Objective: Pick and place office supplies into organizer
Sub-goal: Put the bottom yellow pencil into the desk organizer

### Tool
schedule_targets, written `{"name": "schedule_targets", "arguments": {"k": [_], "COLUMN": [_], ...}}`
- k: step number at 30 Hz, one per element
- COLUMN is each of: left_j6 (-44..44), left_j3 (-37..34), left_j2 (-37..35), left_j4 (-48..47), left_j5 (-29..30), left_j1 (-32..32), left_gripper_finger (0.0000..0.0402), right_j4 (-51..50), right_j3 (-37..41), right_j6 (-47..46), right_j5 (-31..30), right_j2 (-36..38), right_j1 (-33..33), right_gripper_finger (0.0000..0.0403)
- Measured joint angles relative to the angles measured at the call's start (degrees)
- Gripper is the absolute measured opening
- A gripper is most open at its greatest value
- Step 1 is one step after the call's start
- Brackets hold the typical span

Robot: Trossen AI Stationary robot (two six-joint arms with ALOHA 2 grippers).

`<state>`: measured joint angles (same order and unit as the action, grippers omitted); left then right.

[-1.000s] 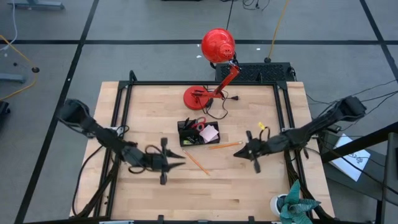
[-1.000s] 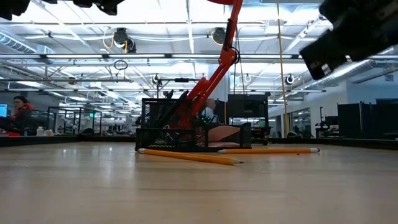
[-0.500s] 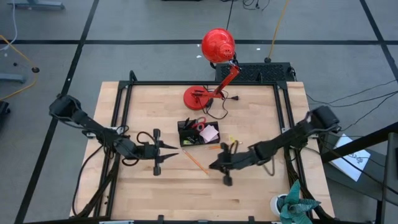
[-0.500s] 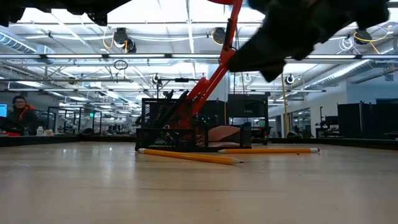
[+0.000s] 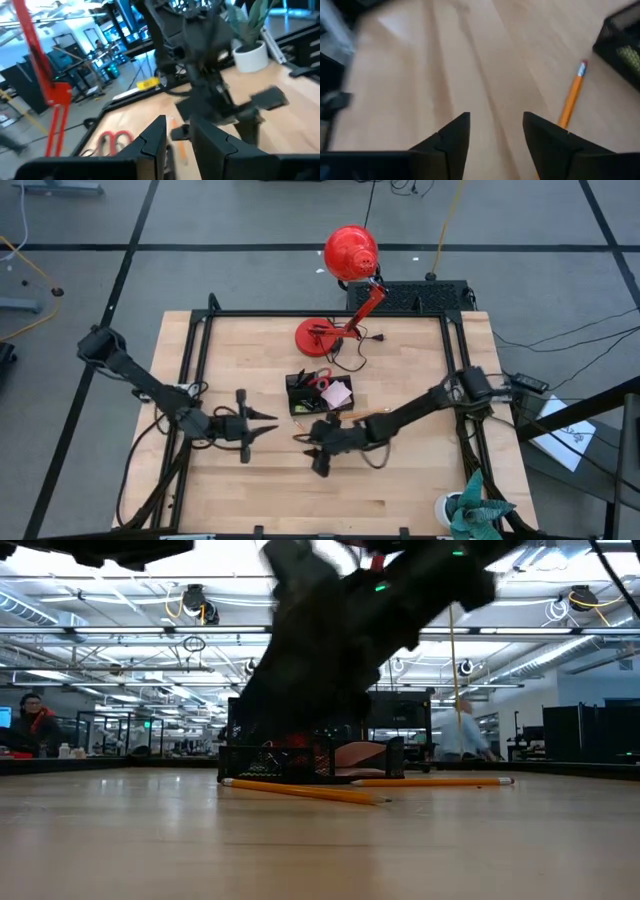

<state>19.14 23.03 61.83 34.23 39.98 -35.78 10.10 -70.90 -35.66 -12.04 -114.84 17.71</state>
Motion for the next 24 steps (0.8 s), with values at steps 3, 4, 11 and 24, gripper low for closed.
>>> {"name": "schedule_targets", "arguments": {"k": [3, 4, 11, 24], "left_j6": [0.7, 0.7, 0.1, 4.4], "left_j3": [0.0, 0.0, 0.0, 0.0], "left_j2": [-6.3, -8.6, -20.5, -23.9], "left_j4": [-6.0, -8.1, -17.5, -21.0], "left_j5": [0.7, 0.7, -0.3, -1.4], "left_j1": [-2.0, -2.5, -4.9, -5.3], "left_gripper_finger": [0.0093, 0.0093, 0.0093, 0.0093], "right_j4": [-13.3, -17.1, -36.7, -41.2], "right_j3": [-8.0, -10.4, -23.1, -24.3], "right_j6": [-1.8, -2.2, -4.3, -12.0], "right_j5": [0.3, 0.3, 0.3, 10.9], "right_j2": [-3.1, -3.9, -7.2, -7.7], "right_j1": [-1.4, -1.8, -4.5, -8.7], "right_gripper_finger": [0.0178, 0.0177, 0.0165, 0.0165]}}
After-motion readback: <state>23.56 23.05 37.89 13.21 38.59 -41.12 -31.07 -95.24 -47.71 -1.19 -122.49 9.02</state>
